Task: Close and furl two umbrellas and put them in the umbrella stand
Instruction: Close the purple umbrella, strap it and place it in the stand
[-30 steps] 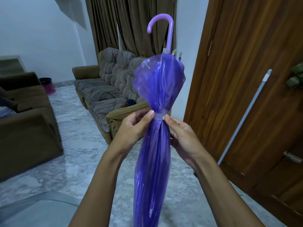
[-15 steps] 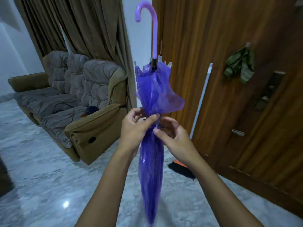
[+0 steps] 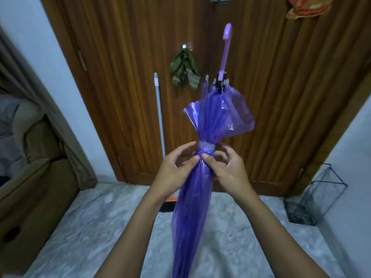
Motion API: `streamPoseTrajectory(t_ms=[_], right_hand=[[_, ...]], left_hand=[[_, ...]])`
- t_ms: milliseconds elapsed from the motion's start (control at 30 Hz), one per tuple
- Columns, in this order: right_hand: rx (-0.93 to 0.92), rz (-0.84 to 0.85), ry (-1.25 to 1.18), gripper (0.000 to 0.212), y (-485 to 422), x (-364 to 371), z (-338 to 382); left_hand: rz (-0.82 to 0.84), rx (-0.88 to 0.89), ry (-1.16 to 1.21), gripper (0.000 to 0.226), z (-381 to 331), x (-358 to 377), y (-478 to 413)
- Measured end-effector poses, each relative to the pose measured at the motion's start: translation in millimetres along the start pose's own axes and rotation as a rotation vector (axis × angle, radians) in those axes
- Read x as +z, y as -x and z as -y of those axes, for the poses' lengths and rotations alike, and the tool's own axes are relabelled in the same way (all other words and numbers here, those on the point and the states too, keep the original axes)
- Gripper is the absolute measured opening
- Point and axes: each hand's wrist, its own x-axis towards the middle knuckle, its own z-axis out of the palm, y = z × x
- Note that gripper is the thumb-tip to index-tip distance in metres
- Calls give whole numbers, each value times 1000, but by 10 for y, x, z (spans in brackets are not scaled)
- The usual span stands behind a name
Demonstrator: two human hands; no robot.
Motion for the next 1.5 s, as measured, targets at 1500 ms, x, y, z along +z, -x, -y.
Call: streamPoseTrajectory(t_ms=[1500], right_hand=[[154, -1059, 591, 33, -4036, -6611, -1079]], left_hand=[[875, -197, 261, 44, 1816, 6903, -5218]])
